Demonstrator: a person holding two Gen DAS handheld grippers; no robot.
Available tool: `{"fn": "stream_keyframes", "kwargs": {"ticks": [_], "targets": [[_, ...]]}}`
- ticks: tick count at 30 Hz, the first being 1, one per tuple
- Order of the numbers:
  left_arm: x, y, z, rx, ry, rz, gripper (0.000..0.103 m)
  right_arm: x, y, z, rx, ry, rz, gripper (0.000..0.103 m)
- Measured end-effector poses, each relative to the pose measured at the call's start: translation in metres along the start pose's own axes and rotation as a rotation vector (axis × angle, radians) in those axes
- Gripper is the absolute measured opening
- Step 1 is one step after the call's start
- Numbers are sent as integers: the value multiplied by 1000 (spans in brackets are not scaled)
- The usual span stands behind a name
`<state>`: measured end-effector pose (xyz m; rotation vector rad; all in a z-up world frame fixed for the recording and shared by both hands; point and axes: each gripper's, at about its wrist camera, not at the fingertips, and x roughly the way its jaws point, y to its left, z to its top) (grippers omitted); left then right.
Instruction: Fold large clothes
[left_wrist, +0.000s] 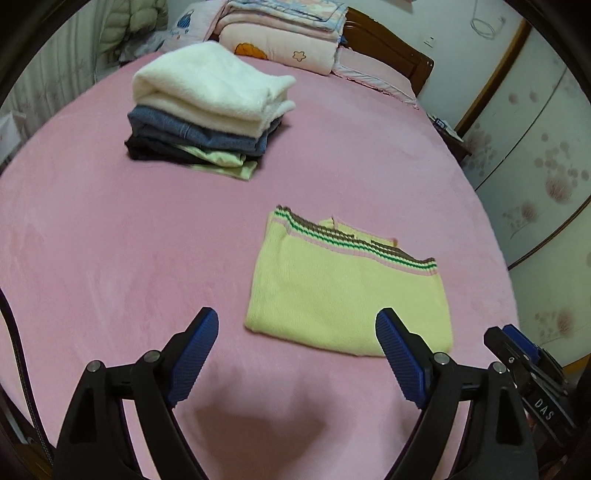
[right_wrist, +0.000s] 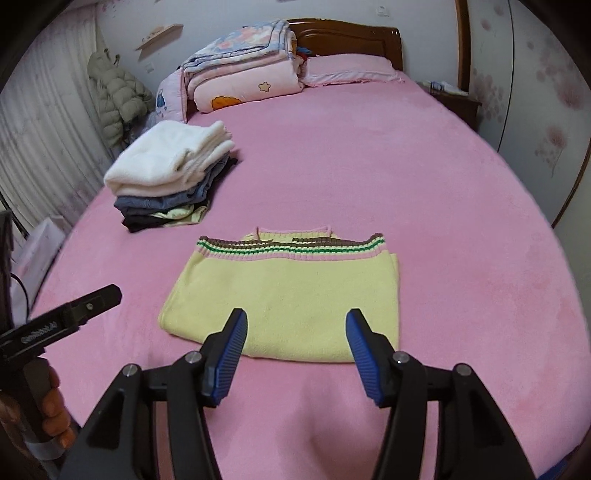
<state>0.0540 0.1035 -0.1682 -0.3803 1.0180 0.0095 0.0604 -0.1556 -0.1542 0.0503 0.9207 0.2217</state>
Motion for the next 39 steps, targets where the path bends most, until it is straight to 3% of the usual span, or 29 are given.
{"fn": "stream_keyframes", "kwargs": {"ticks": [8, 14, 20, 26, 33, 35, 37, 39], "targets": [[21, 11, -36, -55, 70, -92, 86, -4, 31, -20, -110, -104, -64, 56], [53, 23, -59, -148, 64, -226, 86, 19, 28, -35, -48, -48, 13, 56], [104, 38, -70, -287, 73, -356, 86, 41, 28, -47, -51, -48, 7, 55], [143, 46, -64, -367, 17, -404, 86, 63, 24, -55, -52, -48, 22, 55], [162, 38, -36, -299, -58, -435, 85, 88, 14, -57, -39, -38, 32, 51], [164, 37, -29, -297, -65, -425, 77, 95, 11, -55, -39, -37, 23, 50], [165, 35, -23, -289, -60, -378, 44, 101, 8, -53, -40, -37, 14, 47], [164, 32, -19, -264, -51, -325, 32, 106, 7, -50, -47, -34, -2, 35]]}}
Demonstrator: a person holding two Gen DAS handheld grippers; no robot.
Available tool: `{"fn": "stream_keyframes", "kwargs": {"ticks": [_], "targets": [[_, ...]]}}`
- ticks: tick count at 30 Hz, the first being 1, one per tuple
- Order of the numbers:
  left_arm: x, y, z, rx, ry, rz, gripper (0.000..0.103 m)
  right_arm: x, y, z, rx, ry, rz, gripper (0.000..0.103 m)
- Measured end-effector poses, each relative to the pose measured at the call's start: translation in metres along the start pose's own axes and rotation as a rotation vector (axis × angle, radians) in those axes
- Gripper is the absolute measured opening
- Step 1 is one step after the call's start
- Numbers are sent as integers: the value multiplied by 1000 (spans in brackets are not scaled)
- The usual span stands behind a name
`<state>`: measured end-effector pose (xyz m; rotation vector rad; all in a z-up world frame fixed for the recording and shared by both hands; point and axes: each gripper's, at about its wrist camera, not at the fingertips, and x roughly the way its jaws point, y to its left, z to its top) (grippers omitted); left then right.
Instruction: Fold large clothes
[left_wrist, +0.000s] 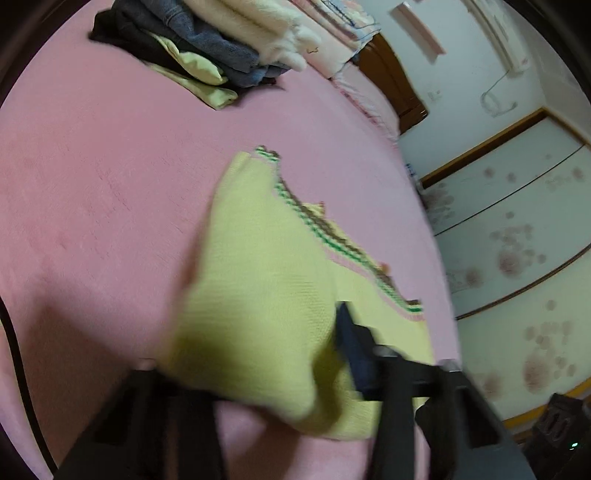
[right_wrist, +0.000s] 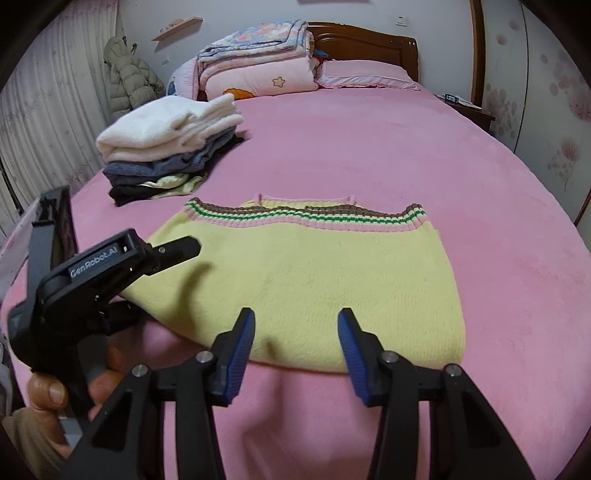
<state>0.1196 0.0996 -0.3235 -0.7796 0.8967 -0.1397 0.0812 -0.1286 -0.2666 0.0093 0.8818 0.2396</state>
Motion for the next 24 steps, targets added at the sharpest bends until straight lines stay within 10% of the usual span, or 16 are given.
{"fn": "stream_keyframes", "kwargs": {"ticks": [3, 12, 24], "targets": [[-9, -12, 0, 57, -15, 35, 23, 10, 3, 6, -22, 14, -9, 15], [-31, -73, -1, 353, -70, 107, 20, 40, 14, 7, -49, 61, 53, 2], [-19, -170, -32, 790, -63, 155, 16, 67, -32, -5, 148, 183, 256, 0]]}}
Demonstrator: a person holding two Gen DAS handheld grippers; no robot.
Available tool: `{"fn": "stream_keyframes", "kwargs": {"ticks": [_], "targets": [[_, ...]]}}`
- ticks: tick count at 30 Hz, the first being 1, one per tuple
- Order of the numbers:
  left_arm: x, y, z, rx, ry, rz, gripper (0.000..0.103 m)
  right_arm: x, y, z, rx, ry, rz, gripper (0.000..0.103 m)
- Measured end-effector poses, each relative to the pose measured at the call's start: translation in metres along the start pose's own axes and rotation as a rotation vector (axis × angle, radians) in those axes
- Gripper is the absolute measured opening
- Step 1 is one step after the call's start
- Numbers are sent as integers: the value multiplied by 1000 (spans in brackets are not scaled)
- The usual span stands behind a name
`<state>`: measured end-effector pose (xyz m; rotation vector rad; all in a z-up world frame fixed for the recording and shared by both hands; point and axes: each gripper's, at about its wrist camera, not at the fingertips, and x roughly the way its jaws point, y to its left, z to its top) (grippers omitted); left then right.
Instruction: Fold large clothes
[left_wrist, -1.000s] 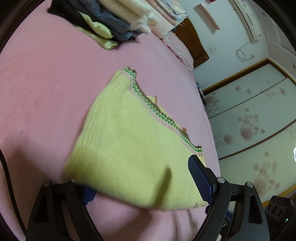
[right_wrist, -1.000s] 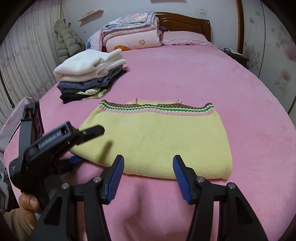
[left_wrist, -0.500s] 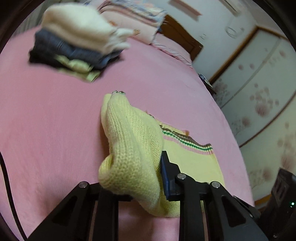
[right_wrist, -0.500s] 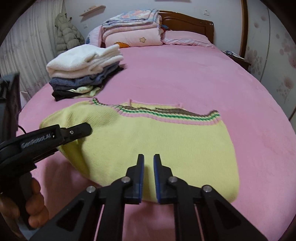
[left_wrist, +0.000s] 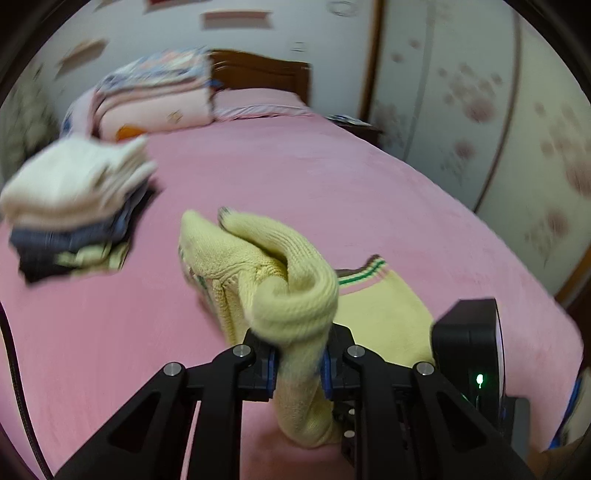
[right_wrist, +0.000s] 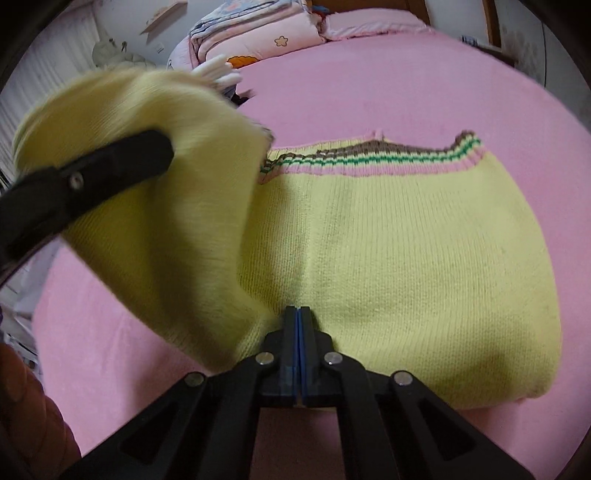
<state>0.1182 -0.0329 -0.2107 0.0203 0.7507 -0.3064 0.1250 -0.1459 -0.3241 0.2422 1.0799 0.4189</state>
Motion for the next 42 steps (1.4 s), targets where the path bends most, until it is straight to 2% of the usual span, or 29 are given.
{"fn": "stream_keyframes", "kwargs": {"ticks": [3, 4, 8, 9, 13, 16, 18, 23, 27, 28, 29, 34, 35, 38, 39, 42], "targets": [[8, -28, 11, 109, 1, 0, 16, -20, -21, 1, 103, 10, 78, 0], [10, -38, 12, 138, 9, -5, 16, -32, -29, -2, 126, -1, 73, 0], [22, -73, 4, 227, 63, -45, 16, -73, -59, -15, 164, -27, -7, 0], [25, -81, -1, 263, 76, -47, 16, -83, -66, -20, 154, -26, -50, 0], [41, -121, -33, 475, 142, -39, 16, -99, -81, -27, 117, -4, -152, 0], [47, -136, -52, 559, 166, -34, 16, -109, -87, -28, 112, -17, -197, 0], [46, -138, -58, 578, 171, -42, 16, -114, -87, -27, 111, -28, -213, 0], [40, -131, -54, 502, 180, -100, 18, -112, -89, -15, 101, -43, -208, 0], [27, -121, -46, 443, 174, -156, 37, -117, -85, -1, 87, -71, -198, 0], [21, -117, -43, 418, 171, -185, 45, -117, -85, 1, 92, -73, -187, 0], [14, -113, -41, 394, 171, -216, 48, -118, -85, 4, 98, -74, -174, 0], [-21, -90, -30, 301, 145, -314, 52, -119, -79, 20, 133, -67, -79, 1], [-27, -82, -28, 273, 134, -316, 53, -117, -76, 24, 141, -56, -50, 6], [-35, -49, -17, 152, 110, -283, 61, -111, -66, 35, 147, -46, 7, 28], [-33, -39, -16, 120, 109, -271, 61, -109, -63, 39, 139, -47, 20, 32], [-13, 2, -16, -33, 139, -195, 61, -98, -52, 50, 102, -25, 39, 32]]}}
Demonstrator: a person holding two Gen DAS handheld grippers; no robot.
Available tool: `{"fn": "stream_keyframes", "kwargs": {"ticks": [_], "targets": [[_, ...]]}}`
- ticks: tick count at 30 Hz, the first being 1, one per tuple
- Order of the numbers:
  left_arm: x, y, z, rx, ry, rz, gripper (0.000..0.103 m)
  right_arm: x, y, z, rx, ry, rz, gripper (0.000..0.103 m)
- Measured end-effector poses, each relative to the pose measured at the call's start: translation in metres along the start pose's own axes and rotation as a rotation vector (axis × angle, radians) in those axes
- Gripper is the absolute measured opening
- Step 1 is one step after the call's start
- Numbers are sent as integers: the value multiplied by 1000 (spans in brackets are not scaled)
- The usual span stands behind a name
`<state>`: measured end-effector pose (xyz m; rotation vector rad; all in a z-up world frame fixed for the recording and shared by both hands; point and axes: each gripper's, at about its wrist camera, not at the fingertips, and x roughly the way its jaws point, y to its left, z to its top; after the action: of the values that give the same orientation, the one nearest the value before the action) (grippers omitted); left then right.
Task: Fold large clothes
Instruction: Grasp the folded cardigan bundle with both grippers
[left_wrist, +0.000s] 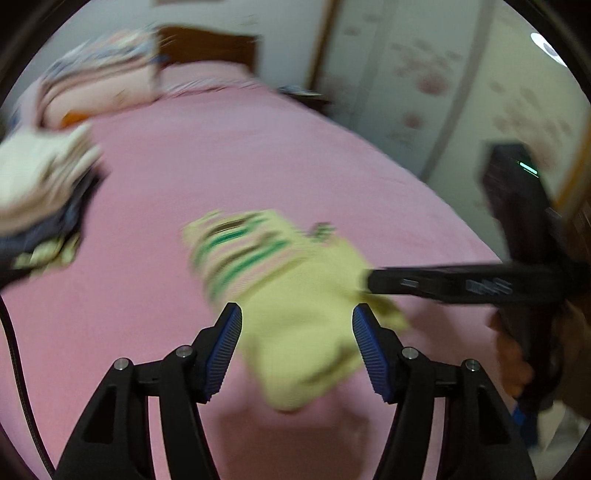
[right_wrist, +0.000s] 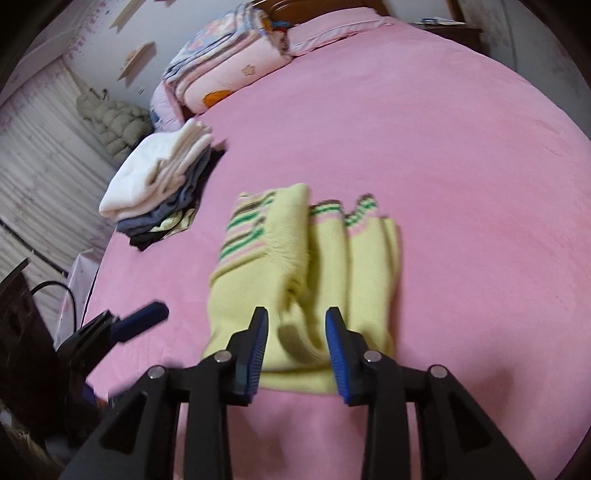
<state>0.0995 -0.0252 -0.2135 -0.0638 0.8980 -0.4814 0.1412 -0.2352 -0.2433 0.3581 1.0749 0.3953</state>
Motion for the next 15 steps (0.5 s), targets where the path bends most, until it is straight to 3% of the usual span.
{"fn": "stream_keyframes", "kwargs": {"ticks": [3, 7, 10, 12, 15], "targets": [[23, 37, 3, -141, 35, 57, 61, 15, 3, 8, -14, 24, 11, 32], [47, 65, -1, -278, 65, 44, 61, 33, -5, 11, 6, 83, -54, 32], [52, 63, 0, -283, 51, 25, 61, 35, -13, 5, 28, 107, -80, 33], [54, 60, -1, -273, 44, 26, 61, 36, -17, 1, 28, 114, -110, 45], [59, 65, 3, -280, 42, 16, 61, 38, -24, -1, 56, 125, -94, 46]]}}
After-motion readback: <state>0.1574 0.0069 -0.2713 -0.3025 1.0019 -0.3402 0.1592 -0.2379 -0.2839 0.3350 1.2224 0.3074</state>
